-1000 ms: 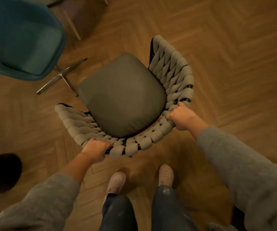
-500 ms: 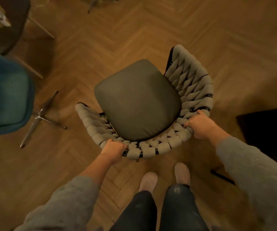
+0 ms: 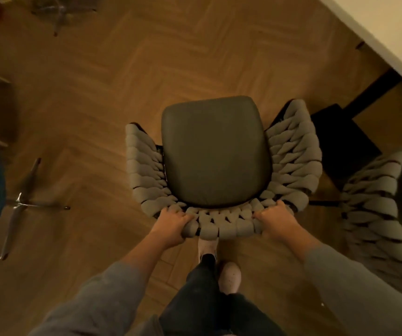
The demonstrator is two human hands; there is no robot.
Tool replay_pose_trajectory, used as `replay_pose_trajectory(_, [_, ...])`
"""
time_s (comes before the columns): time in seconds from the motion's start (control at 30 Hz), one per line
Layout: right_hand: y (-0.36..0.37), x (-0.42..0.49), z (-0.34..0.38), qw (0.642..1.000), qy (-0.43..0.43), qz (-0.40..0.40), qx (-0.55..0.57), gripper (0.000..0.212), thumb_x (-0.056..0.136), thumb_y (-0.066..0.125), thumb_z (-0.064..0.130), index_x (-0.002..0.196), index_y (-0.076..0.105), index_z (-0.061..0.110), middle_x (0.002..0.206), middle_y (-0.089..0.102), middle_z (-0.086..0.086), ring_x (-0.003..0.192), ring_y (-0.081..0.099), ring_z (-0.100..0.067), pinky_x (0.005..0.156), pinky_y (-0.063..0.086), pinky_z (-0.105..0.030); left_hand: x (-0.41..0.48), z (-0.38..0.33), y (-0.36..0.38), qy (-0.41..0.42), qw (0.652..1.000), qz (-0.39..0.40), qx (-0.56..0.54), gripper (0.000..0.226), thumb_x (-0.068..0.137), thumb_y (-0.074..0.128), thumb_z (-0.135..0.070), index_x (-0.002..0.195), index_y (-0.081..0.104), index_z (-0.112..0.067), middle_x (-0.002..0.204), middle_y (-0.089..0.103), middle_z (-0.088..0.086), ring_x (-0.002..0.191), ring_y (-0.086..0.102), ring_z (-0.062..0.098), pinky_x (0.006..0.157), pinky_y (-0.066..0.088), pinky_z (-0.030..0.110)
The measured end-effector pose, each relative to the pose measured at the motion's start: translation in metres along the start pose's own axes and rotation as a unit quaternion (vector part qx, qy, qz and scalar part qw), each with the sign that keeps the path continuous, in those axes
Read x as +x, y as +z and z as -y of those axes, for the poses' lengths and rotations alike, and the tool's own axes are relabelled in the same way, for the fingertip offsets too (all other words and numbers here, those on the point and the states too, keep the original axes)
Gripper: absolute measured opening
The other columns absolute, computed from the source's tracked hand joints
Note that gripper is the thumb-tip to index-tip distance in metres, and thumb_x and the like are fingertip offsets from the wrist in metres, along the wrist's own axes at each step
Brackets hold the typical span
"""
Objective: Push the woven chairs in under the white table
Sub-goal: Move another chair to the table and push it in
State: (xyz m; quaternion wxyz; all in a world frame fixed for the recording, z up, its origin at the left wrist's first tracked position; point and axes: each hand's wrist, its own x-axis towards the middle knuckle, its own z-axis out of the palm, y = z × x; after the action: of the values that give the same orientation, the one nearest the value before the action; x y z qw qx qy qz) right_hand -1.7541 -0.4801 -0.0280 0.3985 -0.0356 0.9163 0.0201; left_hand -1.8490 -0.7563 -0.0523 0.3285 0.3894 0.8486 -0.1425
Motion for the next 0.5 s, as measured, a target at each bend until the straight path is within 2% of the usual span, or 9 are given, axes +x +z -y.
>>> replay_pose_trajectory(0.07, [0.027, -0.022, 0.012, 1.0, -0.007, 0.002, 0.023, 0.033, 0.086, 0.053, 0.035, 0.117, 0.056, 0.024, 0.11, 0.061, -0.002, 0.105, 0.056, -0.025, 0.105, 0.032, -0.044, -0.004, -0.005, 0.007, 0.01, 0.999, 0.016, 0.046, 0.062, 0.094, 0.052, -0.036, 0.15, 0.027, -0.029, 0.14, 0.049, 0.003, 0.129, 0.043, 0.026, 0.102, 0.033, 0.041])
replay_pose_trajectory(0.2, [0.071, -0.053, 0.036, 0.995, -0.039, -0.024, 0.089, 0.041, 0.085, 0.053, 0.044, 0.12, 0.057, 0.022, 0.116, 0.06, -0.005, 0.107, 0.055, -0.025, 0.098, 0.035, -0.036, -0.012, -0.008, 0.014, 0.061, 0.988, 0.038, 0.14, 0.053, 0.097, 0.047, -0.029, 0.148, 0.03, -0.028, 0.137, 0.051, 0.006, 0.125, 0.047, 0.03, 0.1, 0.034, 0.044])
replay_pose_trajectory(0.3, [0.099, -0.068, 0.032, 0.985, -0.041, -0.028, 0.167, 0.068, 0.073, 0.038, 0.063, 0.132, 0.051, 0.032, 0.125, 0.059, 0.002, 0.115, 0.054, -0.02, 0.097, 0.037, -0.033, -0.015, -0.009, 0.013, 0.101, 0.978, 0.042, 0.18, 0.051, 0.098, 0.046, -0.027, 0.147, 0.032, -0.029, 0.138, 0.05, 0.005, 0.123, 0.048, 0.03, 0.101, 0.034, 0.043])
replay_pose_trajectory(0.37, [0.116, -0.072, 0.024, 0.985, 0.001, -0.033, 0.17, 0.064, 0.077, 0.044, 0.057, 0.137, 0.043, 0.034, 0.126, 0.057, 0.004, 0.112, 0.055, -0.019, 0.092, 0.039, -0.034, -0.008, -0.005, 0.009, 0.126, 0.97, 0.051, 0.203, 0.049, 0.099, 0.044, -0.025, 0.147, 0.034, -0.028, 0.139, 0.05, 0.006, 0.125, 0.048, 0.031, 0.105, 0.032, 0.047])
replay_pose_trajectory(0.43, [0.119, -0.068, 0.018, 0.988, 0.033, -0.038, 0.146, 0.051, 0.084, 0.051, 0.041, 0.134, 0.046, 0.032, 0.118, 0.059, 0.002, 0.104, 0.056, -0.019, 0.088, 0.038, -0.033, 0.004, 0.0, 0.002, 0.148, 0.958, 0.069, 0.234, 0.049, 0.1, 0.042, -0.021, 0.148, 0.033, -0.029, 0.139, 0.05, 0.008, 0.127, 0.046, 0.032, 0.111, 0.024, 0.057])
replay_pose_trajectory(0.5, [0.113, -0.06, 0.016, 0.988, 0.06, -0.023, 0.138, 0.043, 0.087, 0.05, 0.038, 0.129, 0.051, 0.031, 0.113, 0.061, 0.001, 0.1, 0.058, -0.021, 0.092, 0.038, -0.035, 0.019, 0.005, -0.009, 0.165, 0.948, 0.084, 0.258, 0.051, 0.1, 0.041, -0.017, 0.149, 0.031, -0.029, 0.139, 0.05, 0.009, 0.129, 0.046, 0.032, 0.112, 0.018, 0.063])
